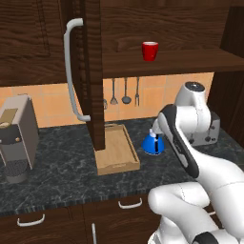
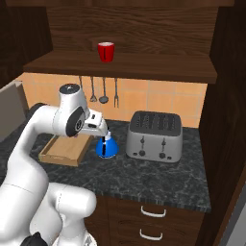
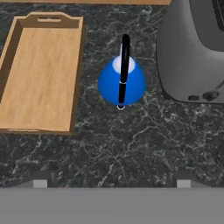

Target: Pick the kettle from the counter and place it on the tray. Then pick the mug from the cabinet and place it on the tray. Then close the cabinet doors.

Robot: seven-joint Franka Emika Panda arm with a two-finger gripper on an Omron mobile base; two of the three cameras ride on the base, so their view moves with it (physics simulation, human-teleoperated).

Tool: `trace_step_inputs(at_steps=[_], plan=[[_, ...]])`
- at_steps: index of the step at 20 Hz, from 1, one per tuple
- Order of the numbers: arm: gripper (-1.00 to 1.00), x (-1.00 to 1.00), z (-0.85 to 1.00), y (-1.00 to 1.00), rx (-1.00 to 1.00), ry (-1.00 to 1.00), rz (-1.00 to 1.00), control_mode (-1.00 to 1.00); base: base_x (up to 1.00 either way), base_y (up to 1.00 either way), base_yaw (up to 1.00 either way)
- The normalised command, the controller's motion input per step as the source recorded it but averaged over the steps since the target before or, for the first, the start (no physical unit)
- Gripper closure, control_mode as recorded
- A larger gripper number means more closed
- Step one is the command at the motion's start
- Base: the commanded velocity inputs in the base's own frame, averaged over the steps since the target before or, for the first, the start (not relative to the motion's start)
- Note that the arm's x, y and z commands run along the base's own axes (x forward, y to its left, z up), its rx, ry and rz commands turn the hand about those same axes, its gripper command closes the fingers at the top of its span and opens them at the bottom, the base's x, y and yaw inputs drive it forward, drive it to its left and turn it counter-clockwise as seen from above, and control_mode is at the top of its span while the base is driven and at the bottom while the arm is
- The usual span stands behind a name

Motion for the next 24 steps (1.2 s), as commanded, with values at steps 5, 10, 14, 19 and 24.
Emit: trace_step_inputs(at_steps=[5, 10, 14, 19, 24], plan=[[-1.00, 0.37, -0.20, 0.00, 0.00, 0.00, 0.03, -1.00, 0.00, 0.00, 0.00], [-1.00, 0.51, -0.22, -0.03, 0.01, 0.00, 0.05, -1.00, 0.00, 0.00, 0.00], [-1.00, 0.47, -0.25, -0.16, 0.02, 0.04, 0.01, -1.00, 0.00, 0.00, 0.00], [-1.00, 0.45, -0.30, -0.08, 0.00, 0.09, 0.00, -1.00, 0.00, 0.00, 0.00], [-1.00, 0.44, -0.24, 0.00, 0.00, 0.08, 0.00, -1.00, 0.00, 0.00, 0.00]])
